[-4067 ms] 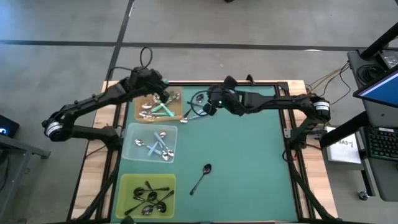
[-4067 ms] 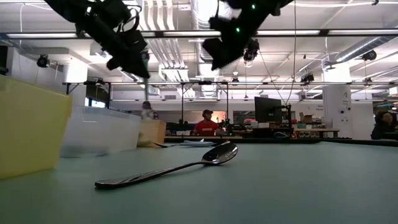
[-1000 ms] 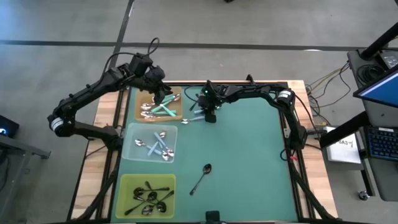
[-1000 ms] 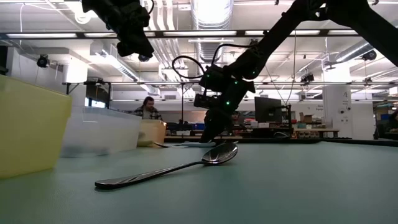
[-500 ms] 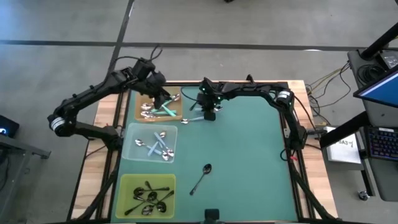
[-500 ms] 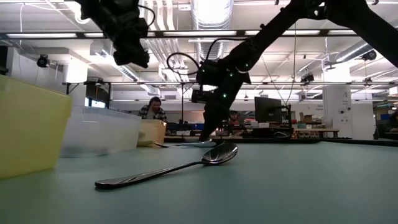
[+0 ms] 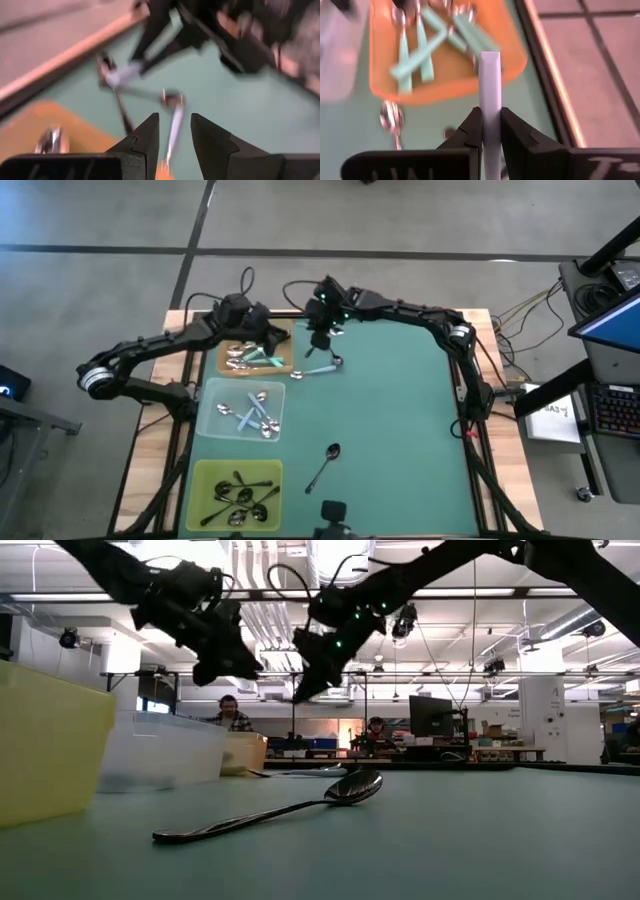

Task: Sort silverware by color (type)
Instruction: Put the blue spoon into the transparent bin

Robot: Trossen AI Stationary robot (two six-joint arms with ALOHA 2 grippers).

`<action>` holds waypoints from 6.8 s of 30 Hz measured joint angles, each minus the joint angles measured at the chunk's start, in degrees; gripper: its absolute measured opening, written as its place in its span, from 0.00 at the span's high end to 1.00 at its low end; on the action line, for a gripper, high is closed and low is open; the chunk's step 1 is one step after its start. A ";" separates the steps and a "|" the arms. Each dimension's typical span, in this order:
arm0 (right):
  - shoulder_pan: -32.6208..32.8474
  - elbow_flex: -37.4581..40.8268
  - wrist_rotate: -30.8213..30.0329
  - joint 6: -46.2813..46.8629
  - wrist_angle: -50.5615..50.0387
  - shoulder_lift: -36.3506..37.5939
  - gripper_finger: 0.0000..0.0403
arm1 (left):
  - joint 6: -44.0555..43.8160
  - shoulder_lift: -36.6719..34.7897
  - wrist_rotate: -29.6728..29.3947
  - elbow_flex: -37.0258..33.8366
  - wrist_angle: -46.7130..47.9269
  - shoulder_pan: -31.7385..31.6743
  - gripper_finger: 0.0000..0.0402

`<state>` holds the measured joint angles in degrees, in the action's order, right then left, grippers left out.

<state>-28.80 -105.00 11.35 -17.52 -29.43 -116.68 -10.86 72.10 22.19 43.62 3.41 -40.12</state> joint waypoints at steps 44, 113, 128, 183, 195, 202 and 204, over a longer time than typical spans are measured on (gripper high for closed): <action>3.48 -11.91 -12.38 -2.60 15.05 0.39 0.92 | -14.54 -0.94 -18.38 -9.93 -45.21 -0.28 0.77; 6.62 -11.95 -19.03 1.89 -14.14 11.02 0.63 | -15.13 -8.12 -14.62 -9.71 -22.62 -1.71 0.94; 7.25 -3.59 -18.45 16.09 -27.46 11.82 0.72 | -24.71 -42.16 -9.87 -9.71 26.29 5.23 0.94; 14.27 26.00 -11.35 -4.98 18.68 1.77 0.77 | -30.11 -62.55 -4.58 -20.34 32.12 15.19 0.55; 12.69 23.11 -10.00 -6.40 16.22 0.81 0.77 | -24.86 -62.47 -11.20 -9.93 32.15 15.19 0.55; 11.61 22.77 -7.89 -6.61 16.81 -1.64 0.77 | -19.90 -62.34 -17.33 -5.00 32.37 15.17 0.55; 11.09 22.61 -7.21 -5.83 16.98 -2.56 0.77 | -17.94 -62.34 -18.83 -3.62 32.28 15.17 0.55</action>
<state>-17.71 -82.39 4.15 -23.34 -12.45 -119.25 -28.79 9.76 3.35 40.00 35.69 -24.95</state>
